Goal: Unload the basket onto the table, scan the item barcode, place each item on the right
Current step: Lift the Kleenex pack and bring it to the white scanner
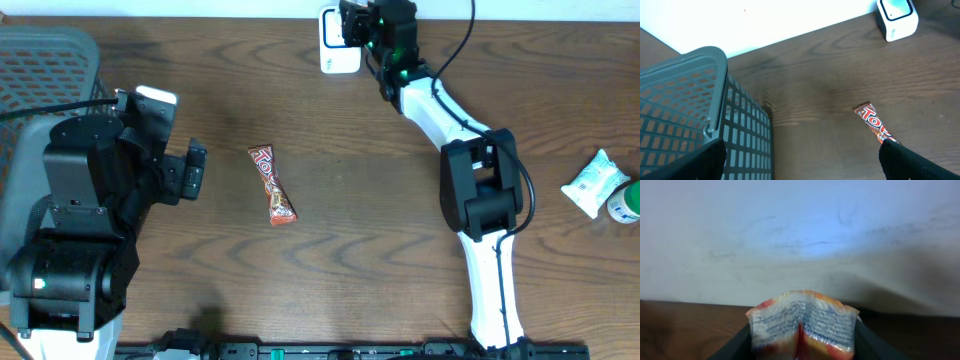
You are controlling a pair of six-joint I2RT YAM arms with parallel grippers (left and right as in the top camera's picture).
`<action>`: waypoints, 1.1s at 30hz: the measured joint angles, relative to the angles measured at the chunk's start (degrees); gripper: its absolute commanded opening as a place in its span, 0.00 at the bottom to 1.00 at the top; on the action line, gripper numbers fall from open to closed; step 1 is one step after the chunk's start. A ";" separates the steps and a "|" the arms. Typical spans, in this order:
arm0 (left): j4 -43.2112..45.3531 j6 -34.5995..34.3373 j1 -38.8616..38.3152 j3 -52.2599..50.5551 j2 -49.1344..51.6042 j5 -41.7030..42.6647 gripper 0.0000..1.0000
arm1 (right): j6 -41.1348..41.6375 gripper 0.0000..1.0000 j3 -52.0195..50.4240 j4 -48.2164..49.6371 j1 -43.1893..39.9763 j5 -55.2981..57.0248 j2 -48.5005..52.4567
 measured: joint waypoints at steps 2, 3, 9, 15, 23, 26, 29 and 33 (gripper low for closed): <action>0.00 0.00 0.00 0.02 0.00 0.00 0.98 | -1.49 0.47 0.57 -1.38 0.61 1.25 0.24; 0.02 0.00 0.00 0.00 0.00 0.00 0.98 | -2.25 0.47 0.63 -1.79 0.94 1.95 0.28; 0.02 0.00 0.00 0.00 0.00 0.00 0.98 | -7.41 0.46 0.70 -3.52 2.82 6.03 0.35; 0.00 0.00 0.00 0.02 0.00 0.00 0.98 | -11.30 0.46 0.72 -3.23 3.48 10.75 0.37; 0.00 0.00 0.00 0.02 0.00 0.02 0.98 | -13.73 0.47 1.68 -10.16 3.04 15.45 0.20; 0.02 0.00 0.00 0.02 0.00 0.00 0.98 | -14.10 0.47 1.70 -19.58 2.62 16.24 -1.49; 0.02 0.00 0.00 0.00 0.00 0.00 0.98 | -14.43 0.45 1.73 -31.56 1.31 18.38 -5.46; 0.02 0.00 0.00 0.00 0.00 0.02 0.98 | -13.35 0.45 1.81 -50.03 -2.27 24.09 -14.12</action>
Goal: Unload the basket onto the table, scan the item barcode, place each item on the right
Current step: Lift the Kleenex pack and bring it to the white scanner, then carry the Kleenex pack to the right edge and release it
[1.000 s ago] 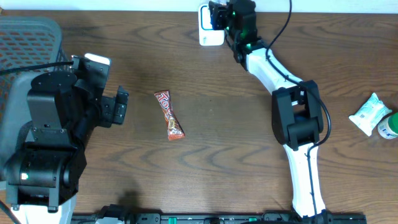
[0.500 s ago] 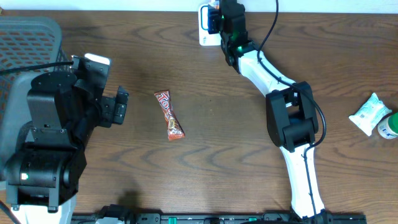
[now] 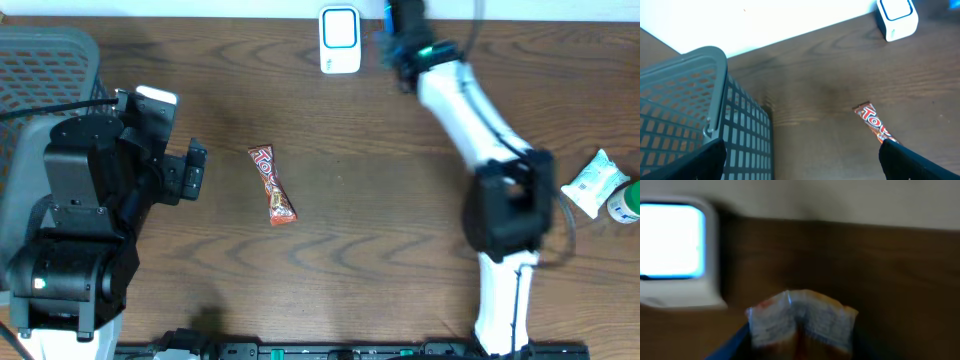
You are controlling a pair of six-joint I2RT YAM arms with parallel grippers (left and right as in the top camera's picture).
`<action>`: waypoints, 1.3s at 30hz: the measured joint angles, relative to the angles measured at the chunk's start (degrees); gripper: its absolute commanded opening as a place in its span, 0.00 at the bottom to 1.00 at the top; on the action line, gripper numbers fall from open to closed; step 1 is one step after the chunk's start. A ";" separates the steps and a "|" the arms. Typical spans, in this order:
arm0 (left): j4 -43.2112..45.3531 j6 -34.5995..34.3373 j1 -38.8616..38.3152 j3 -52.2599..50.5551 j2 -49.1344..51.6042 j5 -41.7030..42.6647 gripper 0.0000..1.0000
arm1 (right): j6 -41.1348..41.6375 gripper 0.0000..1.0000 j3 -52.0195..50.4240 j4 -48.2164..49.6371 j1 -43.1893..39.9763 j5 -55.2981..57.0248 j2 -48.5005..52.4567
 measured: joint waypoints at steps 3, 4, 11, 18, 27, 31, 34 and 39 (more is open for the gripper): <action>-0.02 0.00 0.00 0.00 0.00 -0.02 0.98 | 3.37 0.41 0.94 -13.60 -4.50 5.05 -6.25; 0.00 0.00 0.00 0.00 0.00 -0.02 0.98 | 5.03 0.38 1.22 -17.81 -6.47 6.54 -7.85; -0.02 0.00 0.00 0.00 0.00 0.00 0.98 | 14.99 0.35 -0.28 -33.20 -21.33 10.64 -7.52; -0.02 0.00 0.00 0.00 0.00 0.00 0.98 | 18.05 0.91 -10.16 -26.82 -32.30 9.90 -4.98; -0.02 0.00 0.00 0.00 0.00 0.00 0.98 | 16.96 0.99 -6.14 -28.85 -34.80 -3.39 -4.79; 0.00 0.00 0.00 0.00 0.00 0.00 0.98 | 16.68 0.99 -1.18 -33.09 -31.45 -16.70 -7.32; 0.00 0.00 0.00 0.00 0.00 0.00 0.98 | 16.28 0.99 -0.37 -35.78 -25.79 -26.27 -9.73; -0.02 0.00 0.00 0.00 0.00 0.00 0.98 | 15.17 0.99 -2.19 -34.99 -10.27 -35.26 -9.92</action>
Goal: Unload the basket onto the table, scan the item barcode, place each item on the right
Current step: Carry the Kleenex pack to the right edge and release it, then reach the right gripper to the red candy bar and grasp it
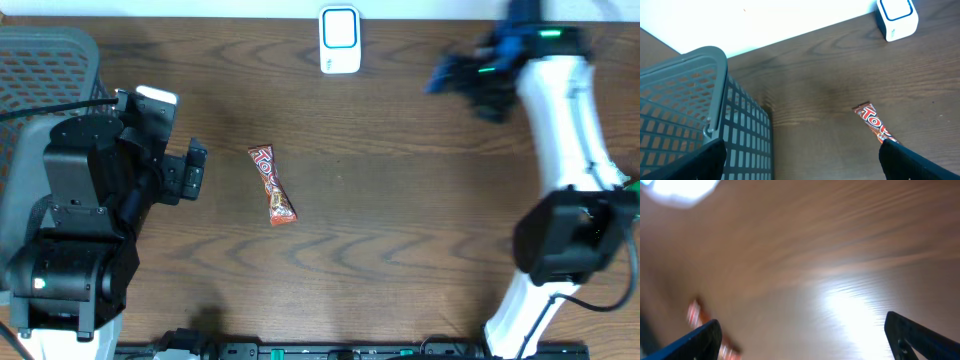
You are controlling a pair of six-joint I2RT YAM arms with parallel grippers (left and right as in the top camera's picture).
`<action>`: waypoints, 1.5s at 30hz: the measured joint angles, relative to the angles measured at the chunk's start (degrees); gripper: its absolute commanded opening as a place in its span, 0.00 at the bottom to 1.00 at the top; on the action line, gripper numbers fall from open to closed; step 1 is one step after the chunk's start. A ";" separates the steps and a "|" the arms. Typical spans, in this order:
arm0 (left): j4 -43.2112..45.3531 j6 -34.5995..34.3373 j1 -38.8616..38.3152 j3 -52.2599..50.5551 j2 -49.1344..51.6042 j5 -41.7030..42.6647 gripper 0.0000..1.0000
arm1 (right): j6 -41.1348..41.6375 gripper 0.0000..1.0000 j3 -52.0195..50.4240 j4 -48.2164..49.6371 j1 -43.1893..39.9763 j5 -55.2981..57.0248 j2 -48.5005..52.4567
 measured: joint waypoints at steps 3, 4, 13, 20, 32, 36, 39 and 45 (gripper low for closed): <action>0.02 0.00 0.00 0.00 0.00 0.00 0.98 | -1.51 0.99 -2.40 3.32 9.38 -0.87 0.76; 0.02 0.00 0.00 0.00 0.00 0.00 0.98 | -1.77 0.99 -3.48 4.79 12.79 -0.83 1.16; 0.00 0.00 0.00 0.00 0.00 0.00 0.98 | -2.86 0.99 -12.31 13.49 30.75 1.49 2.60; 0.02 0.00 0.00 0.00 0.00 -0.02 0.98 | -3.10 0.99 -19.78 28.68 39.69 8.13 2.60; 0.02 0.00 0.00 0.00 0.00 0.00 0.98 | -3.02 0.63 -25.27 40.13 44.06 18.36 5.75; 0.00 0.00 0.00 0.00 0.00 0.00 0.98 | -2.71 0.74 -25.33 42.25 44.00 19.23 7.19; 0.02 0.00 0.00 0.00 0.00 0.00 0.98 | -2.75 0.76 -25.38 44.24 44.00 19.45 7.26; 0.02 0.00 0.00 0.00 0.00 0.00 0.98 | -2.95 0.59 -25.40 47.34 44.00 19.15 7.30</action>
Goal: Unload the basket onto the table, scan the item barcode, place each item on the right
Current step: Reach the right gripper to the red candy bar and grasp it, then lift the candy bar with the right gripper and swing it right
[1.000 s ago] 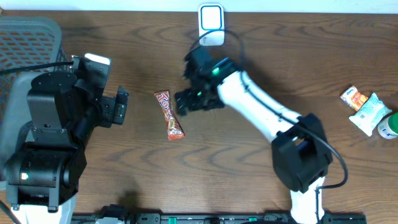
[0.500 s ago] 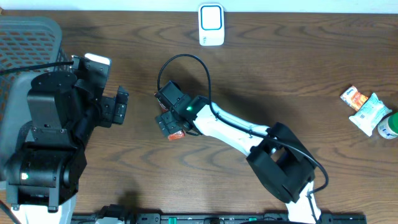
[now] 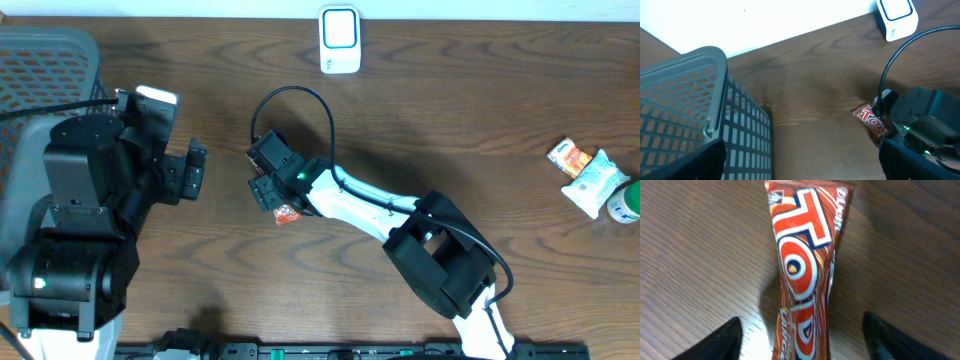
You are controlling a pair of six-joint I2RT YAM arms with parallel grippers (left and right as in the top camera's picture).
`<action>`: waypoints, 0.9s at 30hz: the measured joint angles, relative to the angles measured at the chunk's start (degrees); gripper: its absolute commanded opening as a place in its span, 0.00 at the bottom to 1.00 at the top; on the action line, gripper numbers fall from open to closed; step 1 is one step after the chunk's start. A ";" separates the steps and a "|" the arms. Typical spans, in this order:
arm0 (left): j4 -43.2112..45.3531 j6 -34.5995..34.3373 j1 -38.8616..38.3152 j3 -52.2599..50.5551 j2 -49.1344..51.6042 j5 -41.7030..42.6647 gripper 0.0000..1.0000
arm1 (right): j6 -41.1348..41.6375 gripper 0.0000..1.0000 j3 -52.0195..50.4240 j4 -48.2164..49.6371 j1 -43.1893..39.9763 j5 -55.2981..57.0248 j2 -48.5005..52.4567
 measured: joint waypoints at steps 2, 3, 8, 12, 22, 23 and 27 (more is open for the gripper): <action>0.00 0.00 0.00 0.00 0.00 0.00 0.98 | 0.20 0.52 0.00 0.96 0.00 -0.09 0.22; 0.00 0.00 0.00 0.00 0.00 0.00 0.98 | 0.15 0.45 0.00 1.38 0.00 -0.11 0.46; -0.02 0.00 0.00 0.00 0.00 0.00 0.98 | 0.42 0.14 0.17 2.62 -0.02 0.09 2.25; 0.00 0.00 0.00 0.00 0.00 0.00 0.98 | 0.87 0.01 0.35 2.75 -0.61 -2.05 2.43; 0.00 0.00 0.00 0.00 0.00 0.00 0.98 | -0.07 0.01 0.59 -11.93 -9.49 -38.12 1.77; 0.00 0.00 0.00 0.00 0.00 0.00 0.98 | -1.29 0.01 0.28 -13.51 -11.67 -44.72 1.66; 0.00 0.00 0.00 0.00 0.00 0.00 0.98 | -8.07 0.01 0.15 -14.25 -18.03 -65.33 1.55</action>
